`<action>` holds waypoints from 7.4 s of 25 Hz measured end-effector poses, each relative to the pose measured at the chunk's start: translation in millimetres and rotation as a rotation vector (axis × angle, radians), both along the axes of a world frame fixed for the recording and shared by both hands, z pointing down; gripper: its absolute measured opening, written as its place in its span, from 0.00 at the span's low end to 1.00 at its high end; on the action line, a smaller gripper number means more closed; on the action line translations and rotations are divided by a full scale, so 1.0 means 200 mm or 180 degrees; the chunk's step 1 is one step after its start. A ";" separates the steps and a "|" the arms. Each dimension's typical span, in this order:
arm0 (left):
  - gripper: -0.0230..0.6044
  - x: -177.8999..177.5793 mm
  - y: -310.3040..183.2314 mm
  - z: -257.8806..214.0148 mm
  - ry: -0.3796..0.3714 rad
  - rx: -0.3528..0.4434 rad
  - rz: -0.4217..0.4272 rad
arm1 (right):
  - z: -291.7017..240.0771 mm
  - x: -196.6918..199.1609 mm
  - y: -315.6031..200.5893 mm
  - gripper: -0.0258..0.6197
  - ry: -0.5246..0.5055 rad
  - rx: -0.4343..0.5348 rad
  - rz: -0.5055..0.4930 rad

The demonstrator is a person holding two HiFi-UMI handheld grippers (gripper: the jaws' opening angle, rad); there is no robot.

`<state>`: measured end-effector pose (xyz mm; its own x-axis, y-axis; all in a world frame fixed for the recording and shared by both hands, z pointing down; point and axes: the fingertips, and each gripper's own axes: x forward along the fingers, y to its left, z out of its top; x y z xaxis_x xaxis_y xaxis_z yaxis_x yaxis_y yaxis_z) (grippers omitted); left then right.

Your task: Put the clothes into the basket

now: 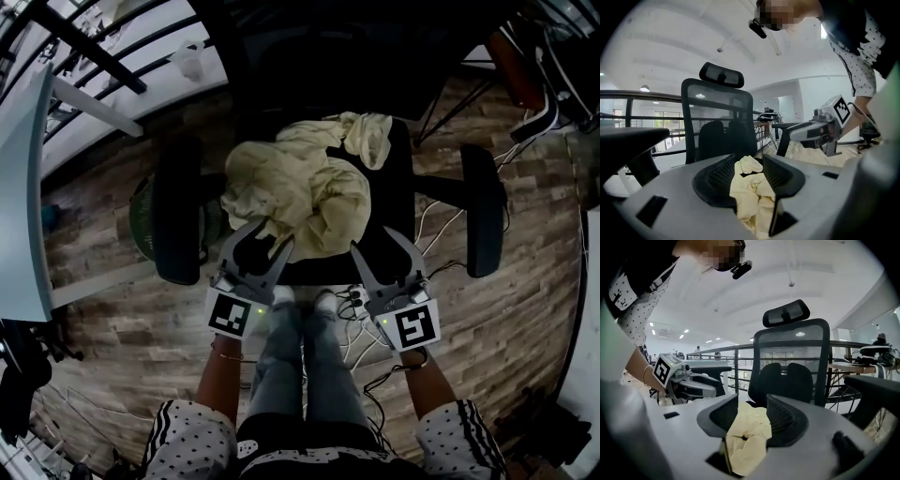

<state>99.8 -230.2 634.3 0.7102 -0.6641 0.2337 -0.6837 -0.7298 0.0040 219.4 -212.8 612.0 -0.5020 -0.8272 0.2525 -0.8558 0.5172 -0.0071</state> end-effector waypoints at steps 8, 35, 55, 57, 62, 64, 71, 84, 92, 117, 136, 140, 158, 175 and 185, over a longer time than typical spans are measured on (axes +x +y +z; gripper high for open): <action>0.39 -0.01 -0.06 0.17 -0.0048 -0.0124 0.0060 | 0.14 0.00 -0.06 0.32 0.0090 -0.0085 0.0036; 0.43 0.04 -0.16 0.69 -0.0414 -0.0738 0.0118 | 0.70 0.13 -0.14 0.34 0.0520 -0.0729 0.0218; 0.43 0.07 -0.28 0.88 -0.0582 -0.1000 -0.0033 | 0.95 0.21 -0.18 0.34 0.0558 -0.1117 0.0384; 0.43 0.08 -0.29 0.89 -0.0616 -0.1020 -0.0033 | 0.97 0.20 -0.19 0.34 0.0575 -0.1141 0.0374; 0.43 0.08 -0.31 0.92 -0.0652 -0.1119 -0.0035 | 1.02 0.20 -0.20 0.34 0.0518 -0.1299 0.0352; 0.43 0.08 -0.31 0.92 -0.0665 -0.1140 -0.0017 | 1.05 0.20 -0.20 0.34 0.0507 -0.1348 0.0351; 0.31 0.08 -0.32 0.95 -0.0761 -0.1132 -0.0040 | 1.14 0.19 -0.19 0.30 0.0585 -0.1565 0.0339; 0.11 0.09 -0.33 0.94 -0.0841 -0.1126 0.0011 | 1.12 0.13 -0.23 0.09 0.0425 -0.1574 0.0285; 0.10 0.14 -0.32 0.78 -0.0502 -0.1050 0.0089 | 1.03 0.07 -0.23 0.09 0.0274 -0.1470 0.0210; 0.10 0.35 -0.16 0.30 -0.0266 -0.0672 0.0597 | 0.56 -0.18 -0.19 0.09 -0.0082 -0.0919 -0.0206; 0.10 0.36 -0.08 0.06 -0.0099 -0.0465 0.0570 | 0.29 -0.20 -0.14 0.09 -0.0150 -0.0611 -0.0212; 0.10 0.36 -0.06 -0.01 -0.0082 -0.0415 0.0567 | 0.22 -0.19 -0.12 0.09 -0.0161 -0.0555 -0.0192; 0.10 0.40 -0.02 -0.34 0.0103 -0.0242 0.0527 | -0.13 -0.16 -0.10 0.09 -0.0248 -0.0306 -0.0119; 0.10 0.37 0.00 -0.63 0.0017 0.0052 0.0436 | -0.44 -0.18 -0.10 0.09 -0.0368 0.0032 -0.0060; 0.10 0.37 0.03 -0.84 0.0135 0.0162 0.0410 | -0.64 -0.17 -0.07 0.09 -0.0280 0.0189 -0.0058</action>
